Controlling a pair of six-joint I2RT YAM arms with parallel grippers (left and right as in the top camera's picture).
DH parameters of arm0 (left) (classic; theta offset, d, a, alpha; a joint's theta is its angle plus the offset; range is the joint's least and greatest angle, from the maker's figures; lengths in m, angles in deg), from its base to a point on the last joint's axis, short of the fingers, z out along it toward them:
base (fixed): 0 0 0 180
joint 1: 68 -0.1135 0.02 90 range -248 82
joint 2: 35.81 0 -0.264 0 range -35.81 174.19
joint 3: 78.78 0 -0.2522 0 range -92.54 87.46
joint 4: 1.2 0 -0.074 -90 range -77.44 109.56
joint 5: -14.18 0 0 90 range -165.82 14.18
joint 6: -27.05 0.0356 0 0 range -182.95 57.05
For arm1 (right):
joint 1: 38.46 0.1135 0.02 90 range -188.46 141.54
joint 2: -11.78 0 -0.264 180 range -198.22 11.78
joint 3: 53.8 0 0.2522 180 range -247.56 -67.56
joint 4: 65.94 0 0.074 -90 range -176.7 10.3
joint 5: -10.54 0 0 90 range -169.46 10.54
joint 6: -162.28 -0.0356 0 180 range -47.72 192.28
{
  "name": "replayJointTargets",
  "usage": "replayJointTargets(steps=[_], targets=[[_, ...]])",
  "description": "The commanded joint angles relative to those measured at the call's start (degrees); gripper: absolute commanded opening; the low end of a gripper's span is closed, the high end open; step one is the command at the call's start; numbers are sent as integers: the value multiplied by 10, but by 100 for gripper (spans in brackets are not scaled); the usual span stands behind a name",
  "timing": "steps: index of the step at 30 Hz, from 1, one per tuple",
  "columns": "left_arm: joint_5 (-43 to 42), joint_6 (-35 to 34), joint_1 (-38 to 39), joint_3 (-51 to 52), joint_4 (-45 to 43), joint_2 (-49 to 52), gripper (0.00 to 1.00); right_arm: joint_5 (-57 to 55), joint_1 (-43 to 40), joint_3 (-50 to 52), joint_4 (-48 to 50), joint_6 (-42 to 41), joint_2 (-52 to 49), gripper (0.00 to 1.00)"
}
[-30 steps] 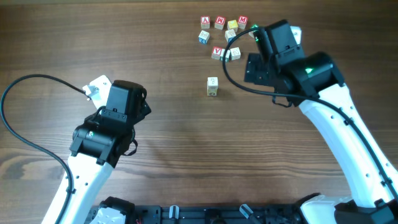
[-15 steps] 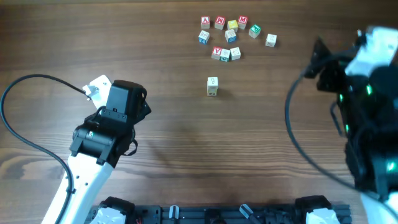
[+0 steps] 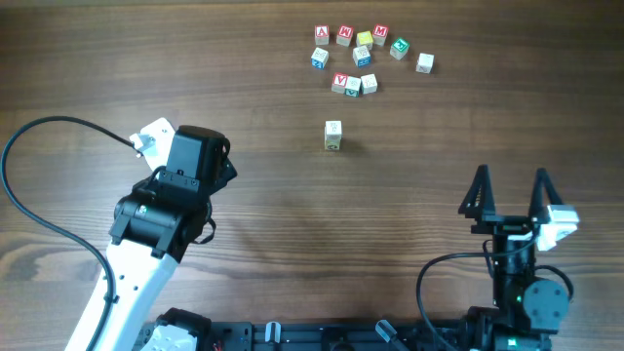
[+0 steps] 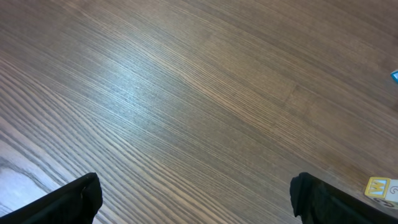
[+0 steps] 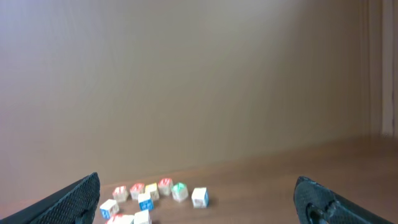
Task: Form a tower
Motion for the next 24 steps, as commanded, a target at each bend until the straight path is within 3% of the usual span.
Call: replayJointTargets(steps=[1, 6, 24], targets=[[-1, -10, -3, 0, -1, 0, 100, -10, -2, 15, -29, -34, 14, 100], [-1, -10, -3, 0, -1, 0, 100, -26, -2, 15, -122, -30, 14, 100], [-1, -10, -3, 0, -1, 0, 100, -18, -2, 15, -122, -34, 14, 100]])
